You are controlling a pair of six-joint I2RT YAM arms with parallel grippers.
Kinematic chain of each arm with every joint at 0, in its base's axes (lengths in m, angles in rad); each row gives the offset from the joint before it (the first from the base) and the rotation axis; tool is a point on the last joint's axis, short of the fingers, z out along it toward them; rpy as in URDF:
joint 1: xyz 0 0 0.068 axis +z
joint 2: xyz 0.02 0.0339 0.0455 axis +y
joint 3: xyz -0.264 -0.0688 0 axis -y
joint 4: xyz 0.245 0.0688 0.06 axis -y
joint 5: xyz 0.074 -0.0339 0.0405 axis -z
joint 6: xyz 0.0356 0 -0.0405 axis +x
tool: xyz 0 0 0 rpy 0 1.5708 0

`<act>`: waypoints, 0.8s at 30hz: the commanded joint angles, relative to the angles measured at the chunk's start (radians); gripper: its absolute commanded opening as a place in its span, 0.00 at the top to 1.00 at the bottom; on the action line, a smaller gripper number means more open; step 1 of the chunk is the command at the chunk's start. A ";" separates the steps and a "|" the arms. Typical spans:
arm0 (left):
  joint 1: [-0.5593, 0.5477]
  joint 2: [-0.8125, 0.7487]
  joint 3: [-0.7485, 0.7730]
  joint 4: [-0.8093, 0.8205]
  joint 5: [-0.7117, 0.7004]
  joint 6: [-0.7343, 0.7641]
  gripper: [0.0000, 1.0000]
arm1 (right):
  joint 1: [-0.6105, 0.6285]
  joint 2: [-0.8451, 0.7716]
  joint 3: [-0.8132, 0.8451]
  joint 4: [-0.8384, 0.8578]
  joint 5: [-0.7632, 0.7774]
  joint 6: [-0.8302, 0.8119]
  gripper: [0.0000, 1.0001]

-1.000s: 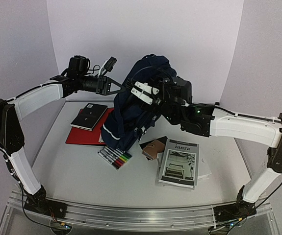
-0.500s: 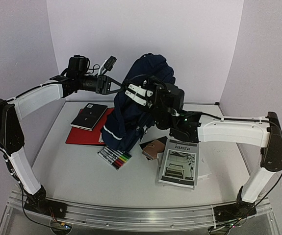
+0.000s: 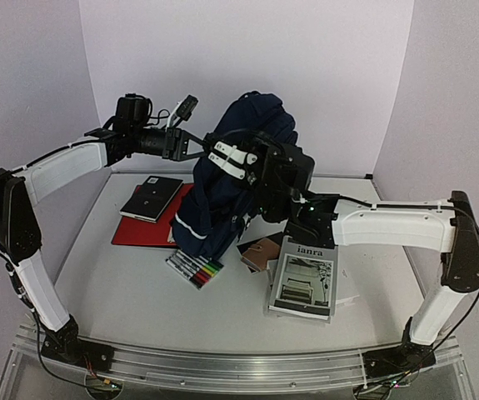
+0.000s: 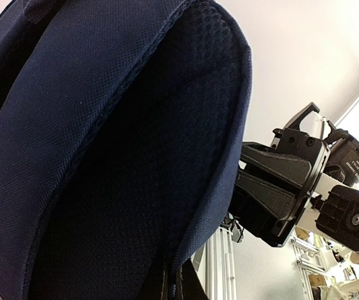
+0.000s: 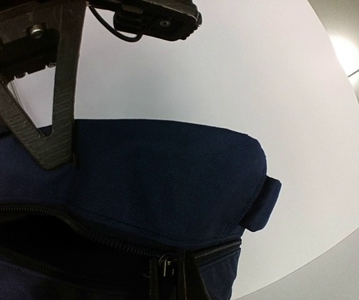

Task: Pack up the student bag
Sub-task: Unzip the student bag at the center of the board.

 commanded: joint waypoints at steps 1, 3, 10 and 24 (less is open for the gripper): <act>0.001 -0.058 0.006 0.088 0.025 0.014 1.00 | 0.003 -0.025 0.017 0.045 -0.003 0.091 1.00; 0.002 -0.065 -0.008 0.059 0.001 0.033 1.00 | -0.003 -0.049 0.032 0.013 -0.020 0.173 1.00; 0.013 -0.094 -0.098 0.003 -0.067 0.087 1.00 | -0.111 -0.119 0.168 -0.281 -0.210 0.565 1.00; 0.024 -0.061 -0.062 -0.233 -0.160 0.220 1.00 | -0.426 -0.126 0.353 -0.551 -0.852 1.110 1.00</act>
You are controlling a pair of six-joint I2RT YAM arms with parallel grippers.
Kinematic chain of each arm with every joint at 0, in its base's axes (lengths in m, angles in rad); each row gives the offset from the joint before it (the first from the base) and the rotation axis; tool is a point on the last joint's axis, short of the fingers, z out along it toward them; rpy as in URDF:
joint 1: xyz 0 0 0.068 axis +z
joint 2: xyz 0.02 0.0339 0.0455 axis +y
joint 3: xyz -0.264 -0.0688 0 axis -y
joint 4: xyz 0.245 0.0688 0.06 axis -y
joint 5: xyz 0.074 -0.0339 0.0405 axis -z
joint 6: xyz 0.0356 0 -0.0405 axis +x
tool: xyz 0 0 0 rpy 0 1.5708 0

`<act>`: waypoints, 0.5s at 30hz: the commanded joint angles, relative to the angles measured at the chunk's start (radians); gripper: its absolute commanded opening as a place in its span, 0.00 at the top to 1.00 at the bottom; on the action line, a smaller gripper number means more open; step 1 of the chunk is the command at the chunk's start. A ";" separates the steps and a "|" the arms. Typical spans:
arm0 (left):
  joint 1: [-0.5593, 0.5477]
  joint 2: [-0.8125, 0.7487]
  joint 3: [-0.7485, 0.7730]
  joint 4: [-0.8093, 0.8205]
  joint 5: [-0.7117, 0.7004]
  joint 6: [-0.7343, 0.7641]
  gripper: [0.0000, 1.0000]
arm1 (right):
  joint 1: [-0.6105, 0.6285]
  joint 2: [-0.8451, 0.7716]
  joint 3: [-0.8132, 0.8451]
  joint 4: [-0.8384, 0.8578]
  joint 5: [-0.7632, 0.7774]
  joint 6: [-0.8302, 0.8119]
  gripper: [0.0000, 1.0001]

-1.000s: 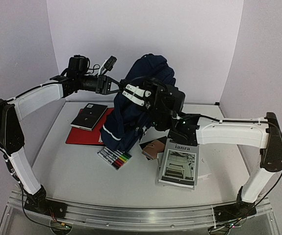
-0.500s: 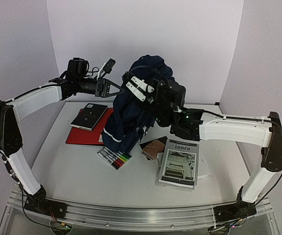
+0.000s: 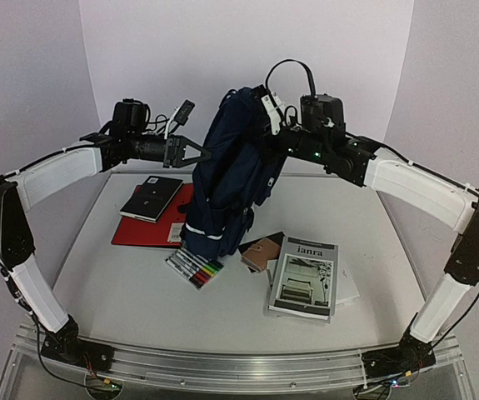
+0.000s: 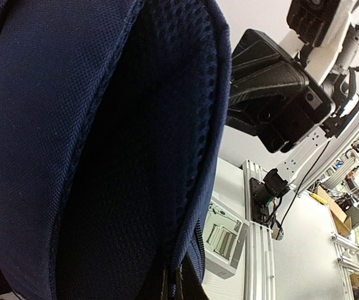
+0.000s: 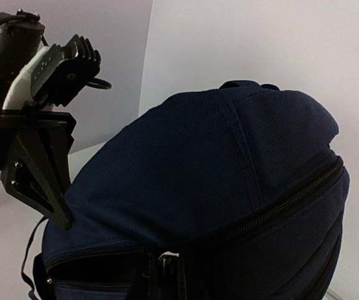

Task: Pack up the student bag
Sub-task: Unzip the student bag at the center of the board.

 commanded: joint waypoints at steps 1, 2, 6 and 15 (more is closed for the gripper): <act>0.028 -0.001 0.027 -0.216 -0.011 0.068 1.00 | -0.105 -0.075 0.113 0.053 -0.040 0.132 1.00; 0.028 -0.001 0.028 -0.219 -0.021 0.071 1.00 | -0.105 -0.070 0.121 0.046 -0.060 0.131 1.00; 0.027 -0.003 0.034 -0.245 -0.075 0.079 1.00 | -0.099 -0.053 0.165 0.004 -0.093 0.133 1.00; 0.027 0.015 0.040 -0.179 -0.176 0.079 0.95 | 0.093 -0.025 0.240 -0.064 0.058 0.030 1.00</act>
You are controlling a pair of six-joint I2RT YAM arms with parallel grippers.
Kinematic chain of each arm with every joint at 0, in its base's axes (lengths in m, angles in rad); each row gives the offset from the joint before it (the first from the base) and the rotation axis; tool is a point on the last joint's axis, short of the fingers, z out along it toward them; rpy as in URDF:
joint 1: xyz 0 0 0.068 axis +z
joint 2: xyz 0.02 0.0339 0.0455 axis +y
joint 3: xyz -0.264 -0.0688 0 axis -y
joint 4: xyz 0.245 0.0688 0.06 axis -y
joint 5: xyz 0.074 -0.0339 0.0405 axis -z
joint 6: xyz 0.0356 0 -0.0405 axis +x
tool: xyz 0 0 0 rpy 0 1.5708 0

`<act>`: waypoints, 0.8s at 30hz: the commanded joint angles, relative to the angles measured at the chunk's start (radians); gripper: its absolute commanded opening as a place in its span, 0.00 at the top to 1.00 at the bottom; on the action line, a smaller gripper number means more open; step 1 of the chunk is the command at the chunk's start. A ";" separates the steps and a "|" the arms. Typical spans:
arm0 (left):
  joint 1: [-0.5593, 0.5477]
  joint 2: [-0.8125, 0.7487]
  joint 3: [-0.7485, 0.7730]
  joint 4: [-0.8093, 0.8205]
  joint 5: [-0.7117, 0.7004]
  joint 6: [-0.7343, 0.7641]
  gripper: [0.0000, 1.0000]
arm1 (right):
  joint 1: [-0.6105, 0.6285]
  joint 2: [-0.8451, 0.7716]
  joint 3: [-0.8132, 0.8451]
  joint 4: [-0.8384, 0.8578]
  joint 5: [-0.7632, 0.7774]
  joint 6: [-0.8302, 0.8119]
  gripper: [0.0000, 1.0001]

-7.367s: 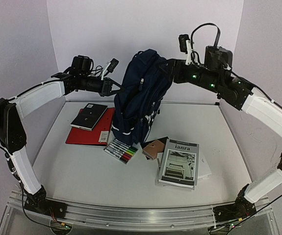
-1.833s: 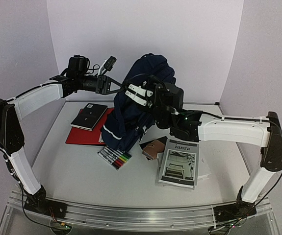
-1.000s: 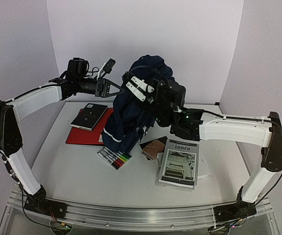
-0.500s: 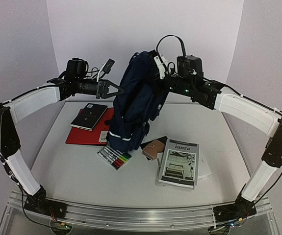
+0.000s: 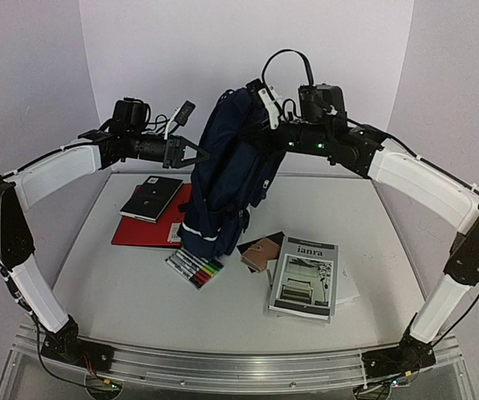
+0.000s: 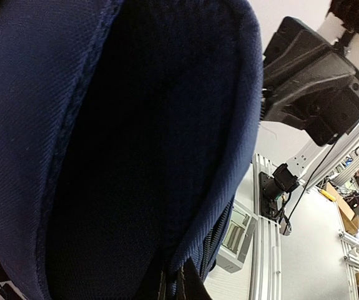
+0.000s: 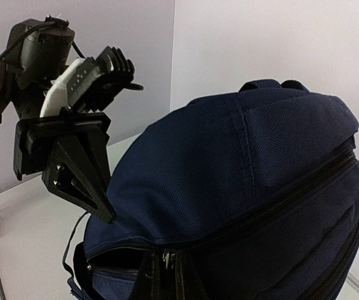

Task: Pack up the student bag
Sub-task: Unzip the student bag at the center of the board.

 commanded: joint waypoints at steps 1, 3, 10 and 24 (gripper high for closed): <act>0.031 0.026 0.022 -0.080 -0.121 0.022 0.95 | 0.082 -0.027 0.125 0.116 0.148 -0.032 1.00; 0.031 0.051 0.050 -0.066 -0.122 0.031 0.95 | 0.117 -0.020 0.149 0.100 0.181 -0.031 1.00; 0.032 0.078 0.117 -0.063 -0.221 0.092 0.89 | 0.145 0.033 0.263 0.045 0.318 0.039 1.00; -0.077 -0.215 -0.057 -0.033 -0.275 0.044 0.35 | 0.142 0.139 0.369 0.013 0.379 0.130 1.00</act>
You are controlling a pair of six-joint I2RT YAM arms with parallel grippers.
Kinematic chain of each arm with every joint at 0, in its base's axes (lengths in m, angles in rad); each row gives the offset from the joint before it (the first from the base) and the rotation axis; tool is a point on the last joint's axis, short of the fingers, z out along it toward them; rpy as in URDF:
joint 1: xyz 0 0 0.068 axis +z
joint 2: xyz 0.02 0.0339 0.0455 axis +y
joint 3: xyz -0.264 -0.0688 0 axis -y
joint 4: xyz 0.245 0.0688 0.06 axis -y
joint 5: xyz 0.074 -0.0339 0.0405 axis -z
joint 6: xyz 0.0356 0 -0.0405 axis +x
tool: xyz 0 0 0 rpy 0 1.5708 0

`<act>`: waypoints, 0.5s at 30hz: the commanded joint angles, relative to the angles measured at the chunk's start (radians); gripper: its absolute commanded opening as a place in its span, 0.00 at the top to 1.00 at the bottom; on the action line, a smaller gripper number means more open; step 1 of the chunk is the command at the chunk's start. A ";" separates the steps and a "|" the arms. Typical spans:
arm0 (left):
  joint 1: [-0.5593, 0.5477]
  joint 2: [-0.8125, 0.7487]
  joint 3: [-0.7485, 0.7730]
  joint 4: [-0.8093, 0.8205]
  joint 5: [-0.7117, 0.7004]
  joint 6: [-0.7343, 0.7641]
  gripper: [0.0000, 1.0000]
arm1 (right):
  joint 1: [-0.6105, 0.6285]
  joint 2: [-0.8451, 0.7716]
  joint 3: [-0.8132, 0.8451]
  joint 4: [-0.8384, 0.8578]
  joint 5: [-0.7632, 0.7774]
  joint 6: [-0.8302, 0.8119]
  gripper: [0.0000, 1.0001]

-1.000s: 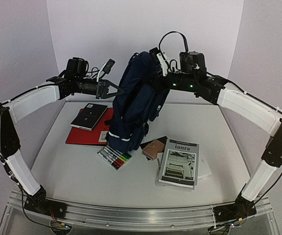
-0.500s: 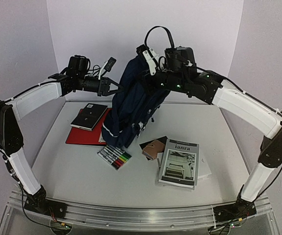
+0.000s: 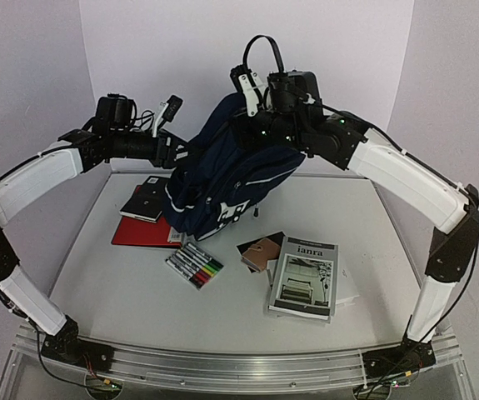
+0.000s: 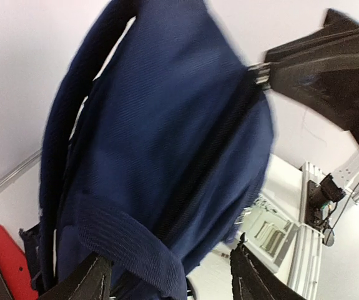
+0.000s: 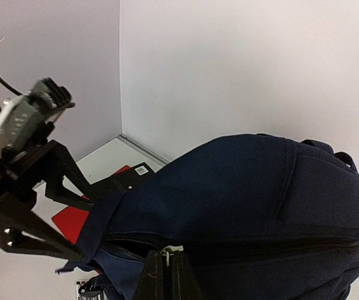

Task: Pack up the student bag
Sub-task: Unzip the student bag at the center of the board.

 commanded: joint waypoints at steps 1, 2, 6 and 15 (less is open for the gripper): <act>-0.086 -0.082 0.011 0.013 -0.009 -0.008 0.34 | 0.008 0.000 0.090 0.152 -0.011 0.058 1.00; -0.099 -0.079 0.014 0.015 -0.012 -0.009 0.33 | 0.008 0.003 0.091 0.152 -0.016 0.062 1.00; -0.106 -0.048 0.043 0.031 -0.028 -0.005 0.26 | 0.007 0.004 0.090 0.152 -0.037 0.071 1.00; -0.106 0.027 0.108 0.061 -0.090 0.047 0.19 | 0.008 -0.007 0.064 0.152 -0.070 0.071 1.00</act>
